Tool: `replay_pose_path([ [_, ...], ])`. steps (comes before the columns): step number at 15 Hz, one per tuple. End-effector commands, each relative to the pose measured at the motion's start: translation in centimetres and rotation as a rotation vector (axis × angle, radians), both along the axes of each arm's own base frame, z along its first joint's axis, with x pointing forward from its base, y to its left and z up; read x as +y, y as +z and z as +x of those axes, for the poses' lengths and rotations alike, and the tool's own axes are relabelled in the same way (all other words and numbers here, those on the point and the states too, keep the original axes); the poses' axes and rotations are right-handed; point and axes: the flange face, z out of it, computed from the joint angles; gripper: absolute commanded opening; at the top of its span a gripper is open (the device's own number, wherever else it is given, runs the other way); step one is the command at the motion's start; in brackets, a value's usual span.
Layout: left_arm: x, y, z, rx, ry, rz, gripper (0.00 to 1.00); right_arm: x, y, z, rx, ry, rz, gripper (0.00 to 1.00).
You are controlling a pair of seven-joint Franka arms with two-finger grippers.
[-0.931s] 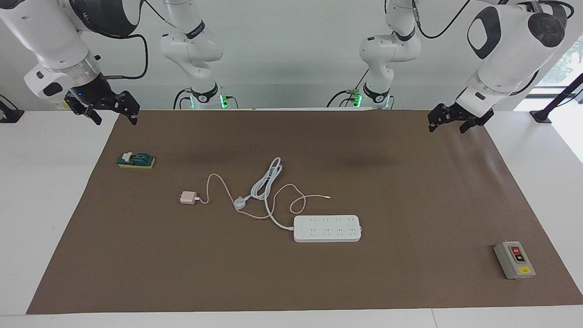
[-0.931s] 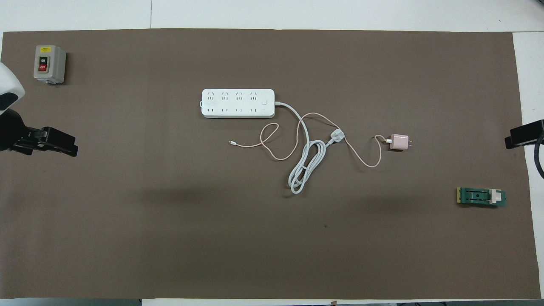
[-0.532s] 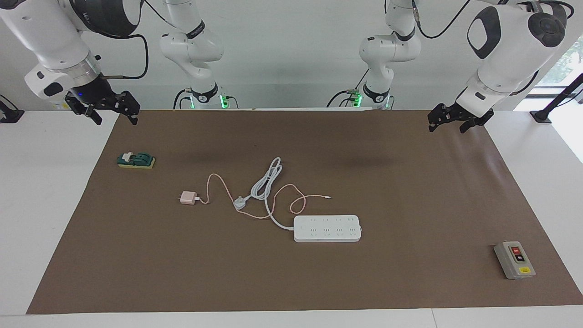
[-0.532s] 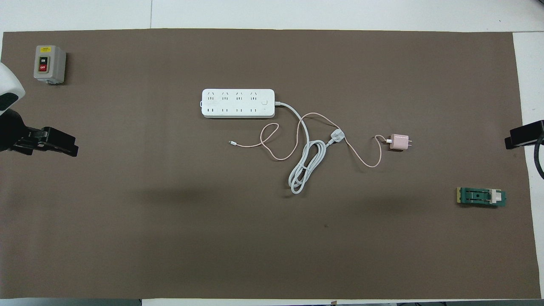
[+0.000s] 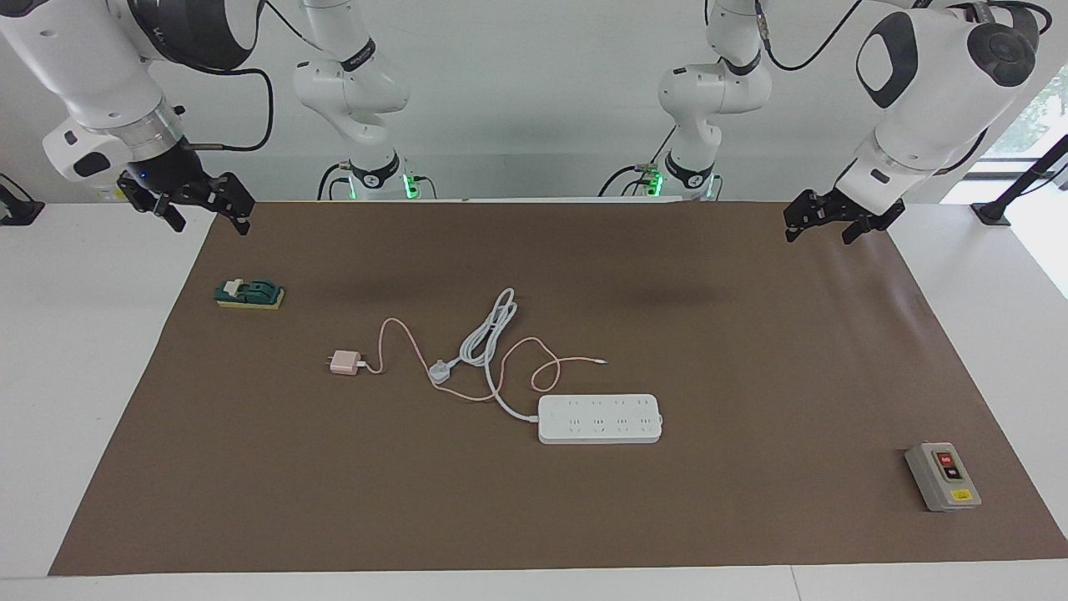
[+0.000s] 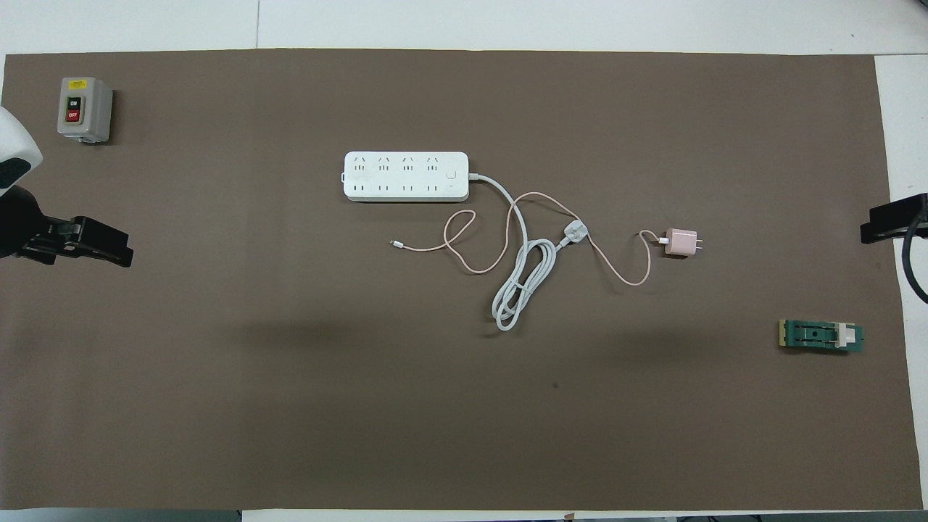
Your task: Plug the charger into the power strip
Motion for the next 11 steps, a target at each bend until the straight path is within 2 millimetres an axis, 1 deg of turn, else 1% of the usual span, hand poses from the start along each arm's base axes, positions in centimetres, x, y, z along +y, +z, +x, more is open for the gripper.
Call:
replay_pose_path([
  [1,0.3,0.6,-0.3,0.009,-0.008,-0.015,1.0,0.3,-0.8,-0.6,-0.039,-0.182,-0.017,1.0],
  [2,0.3,0.7,-0.3,0.007,-0.008,-0.015,1.0,1.0,-1.4,-1.0,-0.033,-0.278,-0.016,1.0],
  [3,0.3,0.7,-0.3,0.009,-0.001,-0.014,1.0,2.2,-1.8,-1.0,-0.028,-0.367,-0.019,1.0],
  [5,-0.9,0.6,-0.4,0.014,-0.02,-0.015,1.0,4.1,-2.5,-0.8,-0.028,-0.586,-0.014,1.0],
  [6,-0.9,0.7,-0.2,-0.001,-0.025,-0.013,1.0,4.7,-2.9,-0.4,-0.049,-0.652,0.018,1.0],
  [7,-0.3,0.8,0.0,-0.021,-0.014,-0.014,1.0,5.3,-3.0,-0.1,-0.06,-0.7,0.085,1.0],
  [8,0.6,0.9,0.0,-0.019,0.003,-0.013,1.0,5.3,-3.4,0.2,-0.053,-0.748,0.15,1.0],
  [9,1.6,1.0,0.0,-0.025,0.023,-0.013,1.0,5.2,-4.1,0.3,-0.036,-0.783,0.18,1.0],
  [10,2.2,1.1,0.0,-0.031,0.037,-0.013,1.0,5.2,-4.9,0.4,-0.018,-0.797,0.183,1.0],
  [11,2.0,1.2,0.0,-0.033,0.032,-0.013,1.0,5.2,-5.8,0.8,0.01,-0.832,0.211,1.0],
])
